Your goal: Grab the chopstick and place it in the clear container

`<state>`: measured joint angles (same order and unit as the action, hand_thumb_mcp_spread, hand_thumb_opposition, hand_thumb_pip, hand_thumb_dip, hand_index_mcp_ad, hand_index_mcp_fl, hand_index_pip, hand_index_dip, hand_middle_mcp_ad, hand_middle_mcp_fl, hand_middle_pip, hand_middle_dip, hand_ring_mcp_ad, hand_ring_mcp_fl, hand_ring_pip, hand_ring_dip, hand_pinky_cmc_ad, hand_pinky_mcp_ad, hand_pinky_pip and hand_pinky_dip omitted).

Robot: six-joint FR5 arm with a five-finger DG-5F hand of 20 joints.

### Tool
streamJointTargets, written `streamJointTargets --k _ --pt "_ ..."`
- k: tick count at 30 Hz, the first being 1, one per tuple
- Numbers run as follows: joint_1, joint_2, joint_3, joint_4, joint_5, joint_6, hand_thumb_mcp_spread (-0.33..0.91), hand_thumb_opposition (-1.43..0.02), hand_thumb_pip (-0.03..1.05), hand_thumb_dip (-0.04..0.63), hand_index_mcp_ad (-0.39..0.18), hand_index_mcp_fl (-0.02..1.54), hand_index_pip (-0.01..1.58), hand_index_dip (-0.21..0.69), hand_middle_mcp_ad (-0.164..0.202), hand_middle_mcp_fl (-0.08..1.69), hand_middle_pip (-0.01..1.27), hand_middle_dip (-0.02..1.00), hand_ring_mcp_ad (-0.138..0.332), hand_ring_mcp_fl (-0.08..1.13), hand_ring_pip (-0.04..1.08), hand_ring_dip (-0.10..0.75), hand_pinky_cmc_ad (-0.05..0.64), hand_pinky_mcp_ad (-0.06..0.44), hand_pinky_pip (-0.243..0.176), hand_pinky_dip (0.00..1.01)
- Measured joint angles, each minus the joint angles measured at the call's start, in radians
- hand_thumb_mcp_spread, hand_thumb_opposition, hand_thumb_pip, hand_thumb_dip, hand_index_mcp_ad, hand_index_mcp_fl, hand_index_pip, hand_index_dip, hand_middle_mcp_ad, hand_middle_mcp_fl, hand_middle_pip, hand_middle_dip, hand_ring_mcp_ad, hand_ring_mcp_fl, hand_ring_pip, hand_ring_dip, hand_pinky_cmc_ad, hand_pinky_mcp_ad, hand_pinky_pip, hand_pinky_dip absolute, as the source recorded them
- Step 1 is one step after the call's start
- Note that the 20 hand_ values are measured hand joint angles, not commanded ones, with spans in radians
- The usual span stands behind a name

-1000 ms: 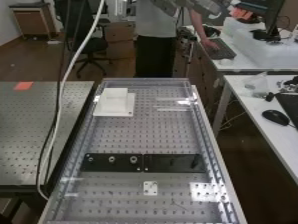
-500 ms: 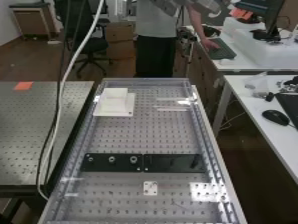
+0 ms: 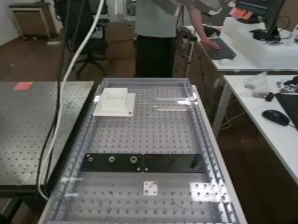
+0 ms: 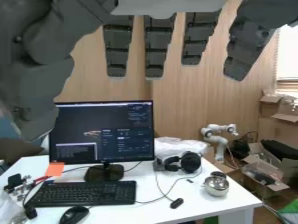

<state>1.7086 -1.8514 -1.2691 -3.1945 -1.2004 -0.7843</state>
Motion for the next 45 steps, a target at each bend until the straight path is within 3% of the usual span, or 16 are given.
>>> streamJointTargets --k 45 --pt "0.002 -0.003 0.001 0.007 -0.001 0.006 0.15 -0.7 0.61 0.127 -0.187 0.24 0.05 0.332 0.003 0.14 0.12 0.35 0.12 0.0 0.1 0.195 0.496 0.354 -0.105 0.18"
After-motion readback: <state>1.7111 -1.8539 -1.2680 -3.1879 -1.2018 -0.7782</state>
